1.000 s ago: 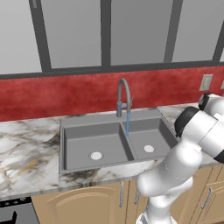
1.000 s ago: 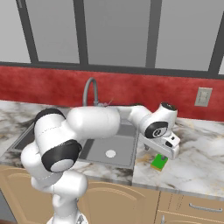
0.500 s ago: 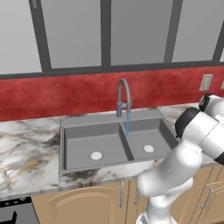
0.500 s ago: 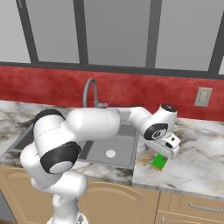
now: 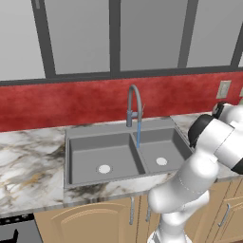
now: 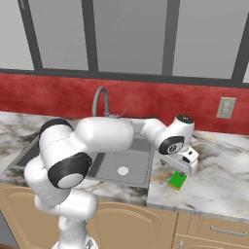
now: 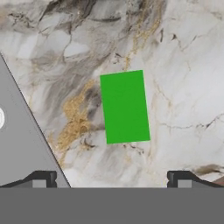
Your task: Soak the sponge with water for a few seconds and then drop it inside the sink.
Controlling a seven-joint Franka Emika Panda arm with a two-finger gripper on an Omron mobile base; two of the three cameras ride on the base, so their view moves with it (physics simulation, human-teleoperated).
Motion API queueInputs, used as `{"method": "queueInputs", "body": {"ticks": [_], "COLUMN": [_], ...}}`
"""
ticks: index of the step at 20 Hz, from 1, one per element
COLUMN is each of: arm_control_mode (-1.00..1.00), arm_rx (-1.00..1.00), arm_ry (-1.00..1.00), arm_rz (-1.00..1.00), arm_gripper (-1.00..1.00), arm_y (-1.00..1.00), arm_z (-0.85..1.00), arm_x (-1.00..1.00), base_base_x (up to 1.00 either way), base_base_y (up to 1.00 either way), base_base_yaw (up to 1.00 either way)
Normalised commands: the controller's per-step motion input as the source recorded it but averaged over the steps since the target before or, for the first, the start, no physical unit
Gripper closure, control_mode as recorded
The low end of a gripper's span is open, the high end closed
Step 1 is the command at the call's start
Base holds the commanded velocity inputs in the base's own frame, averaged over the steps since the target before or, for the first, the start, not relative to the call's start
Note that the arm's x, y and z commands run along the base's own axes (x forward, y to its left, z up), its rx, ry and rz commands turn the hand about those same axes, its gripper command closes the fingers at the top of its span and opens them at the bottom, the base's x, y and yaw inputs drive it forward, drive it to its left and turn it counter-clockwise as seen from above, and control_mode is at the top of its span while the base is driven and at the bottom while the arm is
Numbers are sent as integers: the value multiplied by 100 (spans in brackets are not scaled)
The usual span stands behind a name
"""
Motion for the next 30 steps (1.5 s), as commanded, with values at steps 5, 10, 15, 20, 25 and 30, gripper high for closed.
{"method": "queueInputs", "body": {"ticks": [5,10,15,20,25,30], "arm_control_mode": [-100,-100,-100,-100,-100,-100], "arm_rx": [0,0,0,0,0,0], "arm_ry": [0,0,0,0,0,-1], "arm_rz": [0,0,0,0,0,0], "arm_gripper": [-100,-100,-100,-100,-100,-100], "arm_y": [-2,-13,-19,-24,-3,0], "arm_z": [-21,-12,-1,0,-2,-16], "arm_x": [23,21,5,0,2,4], "base_base_x": [0,0,0,0,0,0], "base_base_y": [0,0,0,0,0,0], "base_base_yaw": [0,0,0,0,0,0]}}
